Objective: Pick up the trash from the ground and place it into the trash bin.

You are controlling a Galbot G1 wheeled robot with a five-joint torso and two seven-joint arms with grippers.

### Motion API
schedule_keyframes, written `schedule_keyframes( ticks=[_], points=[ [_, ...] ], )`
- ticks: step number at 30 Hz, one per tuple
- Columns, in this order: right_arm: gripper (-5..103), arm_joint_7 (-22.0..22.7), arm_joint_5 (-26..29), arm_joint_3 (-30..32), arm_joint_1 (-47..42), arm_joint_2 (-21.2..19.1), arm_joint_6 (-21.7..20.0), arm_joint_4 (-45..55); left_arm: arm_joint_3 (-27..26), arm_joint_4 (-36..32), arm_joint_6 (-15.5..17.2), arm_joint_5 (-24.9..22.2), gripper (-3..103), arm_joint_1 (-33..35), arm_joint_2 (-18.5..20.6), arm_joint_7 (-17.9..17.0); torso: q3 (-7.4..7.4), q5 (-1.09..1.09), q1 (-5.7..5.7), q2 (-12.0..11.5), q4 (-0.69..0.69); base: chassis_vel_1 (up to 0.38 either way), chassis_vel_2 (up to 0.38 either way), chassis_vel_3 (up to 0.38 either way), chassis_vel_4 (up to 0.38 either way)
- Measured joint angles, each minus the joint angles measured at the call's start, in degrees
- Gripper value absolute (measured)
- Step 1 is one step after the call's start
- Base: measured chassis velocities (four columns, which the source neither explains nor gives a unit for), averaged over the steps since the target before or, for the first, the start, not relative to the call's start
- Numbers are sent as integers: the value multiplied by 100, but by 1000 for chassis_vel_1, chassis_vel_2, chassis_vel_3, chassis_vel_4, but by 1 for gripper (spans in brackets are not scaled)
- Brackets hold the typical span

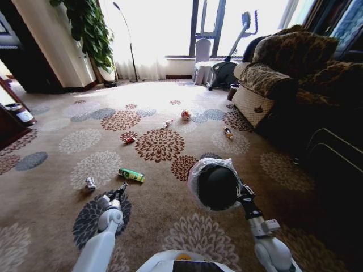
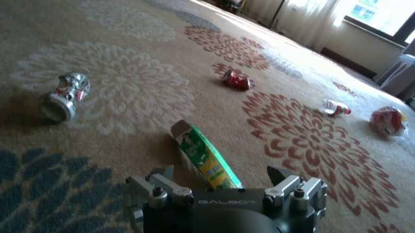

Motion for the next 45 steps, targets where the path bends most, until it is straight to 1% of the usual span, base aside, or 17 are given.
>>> schedule_keyframes(
  ticks=[6, 8, 11, 14, 16, 18, 20, 22, 23, 26, 29, 31, 36, 37, 39, 44, 45],
  points=[
    [0, 1, 65, 23, -10, -59, 0, 14, 76, 244, 117, -153, 96, -175, -104, -50, 0, -1, 0, 0, -2, -185, 172, 174, -176],
    [0, 1, 95, 24, 1, -78, 12, 24, 76, 409, 251, -204, 101, -241, -134, -137, 2, 0, 3, 0, 0, -214, 223, 214, -220],
    [0, 1, 133, 25, 10, -95, 19, 26, 69, 611, 330, -351, 97, -315, -133, -169, 3, -3, 5, -1, 1, -172, 187, 192, -150],
    [0, 2, 147, 27, 26, -116, 45, -11, 10, 852, 602, -814, 97, -525, -89, -213, 3, 0, 5, -2, 3, -81, 95, 49, -65],
    [0, 1, 147, 27, 28, -116, 45, -24, 10, 965, 658, -907, 97, -625, -72, -222, 2, 1, 4, -2, 2, 0, 0, 0, 0],
    [0, 1, 148, 30, 29, -125, 44, -35, 31, 1446, 888, -1246, 97, -1059, 11, -267, -1, 0, -1, -1, -2, 50, -46, -60, 46],
    [0, 1, 147, 32, 29, -128, 43, -35, 31, 1511, 931, -1290, 97, -1116, 21, -271, -1, 0, -1, -1, -2, 53, -64, -46, 51],
    [0, 0, 157, 73, 23, -162, 23, -37, 71, 1982, 1050, -1314, 97, -1423, 75, -258, -1, 1, -1, -2, -3, 0, 0, 0, 0],
    [0, 0, 157, 73, 23, -162, 23, -37, 71, 1982, 1050, -1314, 97, -1423, 75, -258, -1, 1, -1, -2, -3, 0, 0, 0, 0],
    [0, 1, 213, 127, 14, -207, 8, -67, 152, 2370, 1144, -1275, 97, -1655, 103, -121, 1, -1, 1, -2, 2, 0, 0, 0, 0],
    [0, 0, 228, 129, 23, -211, -1, -85, 210, 2635, 1094, -1253, 97, -1807, 94, -54, 0, 2, 1, -1, 1, 0, 0, 0, 0],
    [0, 1, 238, 116, 40, -208, -13, -96, 308, 3041, 834, -1102, 98, -1989, 52, 73, 1, -4, 1, -2, -1, 0, 0, 0, 0],
    [0, 0, 250, 82, 80, -215, -21, -133, 321, 3265, 818, -1191, 98, -2123, 20, 194, 1, 1, 1, -1, 0, 0, 0, 0, 0],
    [0, 0, 260, 73, 100, -228, -21, -154, 302, 3344, 819, -1241, 101, -2170, 5, 204, 1, 0, 1, -1, 1, 0, 0, 0, 0],
    [0, 1, 312, 56, 132, -262, -25, -200, 270, 3552, 697, -1266, 97, -2285, -34, 352, 1, 0, 1, 0, 0, 0, 0, 0, 0],
    [0, 1, 363, 41, 139, -289, -30, -229, 246, 3717, 652, -1291, 94, -2403, -86, 460, 1, 0, 1, 0, 0, 0, 0, 0, 0],
    [0, 1, 378, 37, 143, -298, -31, -232, 227, 3803, 637, -1310, 87, -2472, -101, 504, 1, 0, 1, 0, 0, 0, 0, 0, 0]
  ],
)
